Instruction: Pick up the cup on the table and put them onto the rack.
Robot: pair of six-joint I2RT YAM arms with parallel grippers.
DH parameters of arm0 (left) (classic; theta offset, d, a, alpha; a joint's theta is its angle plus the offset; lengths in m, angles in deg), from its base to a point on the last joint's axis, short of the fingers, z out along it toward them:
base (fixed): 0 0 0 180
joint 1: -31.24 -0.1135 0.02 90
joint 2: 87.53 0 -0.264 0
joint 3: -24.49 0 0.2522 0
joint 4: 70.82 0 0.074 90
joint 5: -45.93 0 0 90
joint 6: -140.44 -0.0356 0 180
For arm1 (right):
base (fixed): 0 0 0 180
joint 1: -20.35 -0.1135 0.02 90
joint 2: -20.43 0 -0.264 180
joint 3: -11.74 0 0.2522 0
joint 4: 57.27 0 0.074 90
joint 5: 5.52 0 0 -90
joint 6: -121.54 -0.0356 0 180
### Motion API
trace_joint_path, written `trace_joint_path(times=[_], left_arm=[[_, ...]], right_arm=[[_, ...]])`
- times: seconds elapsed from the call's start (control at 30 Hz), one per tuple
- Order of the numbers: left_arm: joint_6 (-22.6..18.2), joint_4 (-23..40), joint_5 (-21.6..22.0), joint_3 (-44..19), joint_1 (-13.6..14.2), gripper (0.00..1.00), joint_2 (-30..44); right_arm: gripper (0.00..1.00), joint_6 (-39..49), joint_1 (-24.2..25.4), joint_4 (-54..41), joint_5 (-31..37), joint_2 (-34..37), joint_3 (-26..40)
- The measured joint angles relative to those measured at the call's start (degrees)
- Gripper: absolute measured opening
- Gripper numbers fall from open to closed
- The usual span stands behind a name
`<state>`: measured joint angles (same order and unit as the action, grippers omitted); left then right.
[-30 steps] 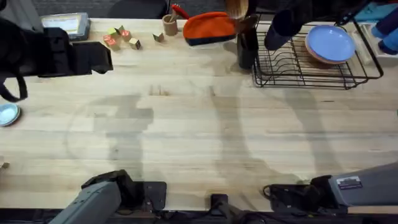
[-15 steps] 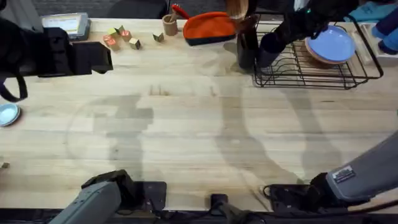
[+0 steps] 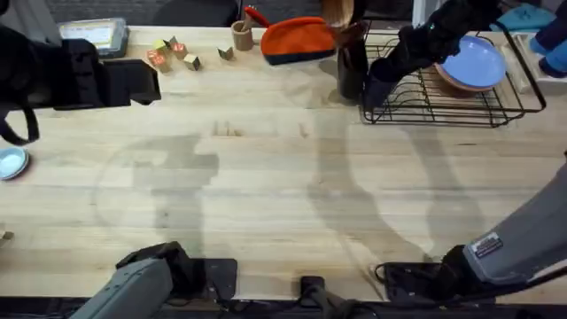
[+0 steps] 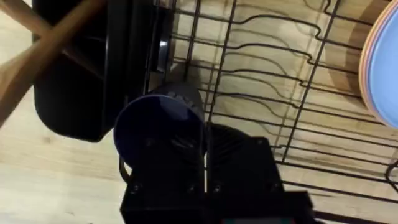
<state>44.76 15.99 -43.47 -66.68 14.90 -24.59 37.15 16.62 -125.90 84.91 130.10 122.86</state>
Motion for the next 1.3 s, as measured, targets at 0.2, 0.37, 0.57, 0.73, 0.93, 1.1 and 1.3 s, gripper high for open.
trace_joint_path(times=[0.2,0.37,0.57,0.73,0.93,1.1,1.3], left_arm=[[0.0,0.0,0.0,0.0,0.0,0.994,0.0],[0.0,0.0,0.0,0.0,0.0,0.994,0.0],[0.0,0.0,0.0,0.0,0.0,0.994,0.0],[0.0,0.0,0.0,0.0,0.0,0.994,0.0],[0.0,0.0,0.0,0.0,0.0,0.993,0.0],[0.0,0.0,0.0,0.0,0.0,0.993,0.0],[0.0,0.0,0.0,0.0,0.0,0.993,0.0]], right_arm=[[0.062,0.0,0.0,-1.1,0.0,0.0,0.1],[0.163,0.0,0.0,-1.1,0.0,0.0,0.1],[0.256,0.0,0.0,-0.8,0.0,0.0,0.1],[0.279,0.0,0.0,-0.5,0.0,0.0,0.1],[0.325,0.0,0.0,-0.5,0.0,0.0,0.1],[0.333,0.0,0.0,-0.5,0.0,0.0,0.1],[0.339,0.0,0.0,-0.5,0.0,-1.1,0.1]])
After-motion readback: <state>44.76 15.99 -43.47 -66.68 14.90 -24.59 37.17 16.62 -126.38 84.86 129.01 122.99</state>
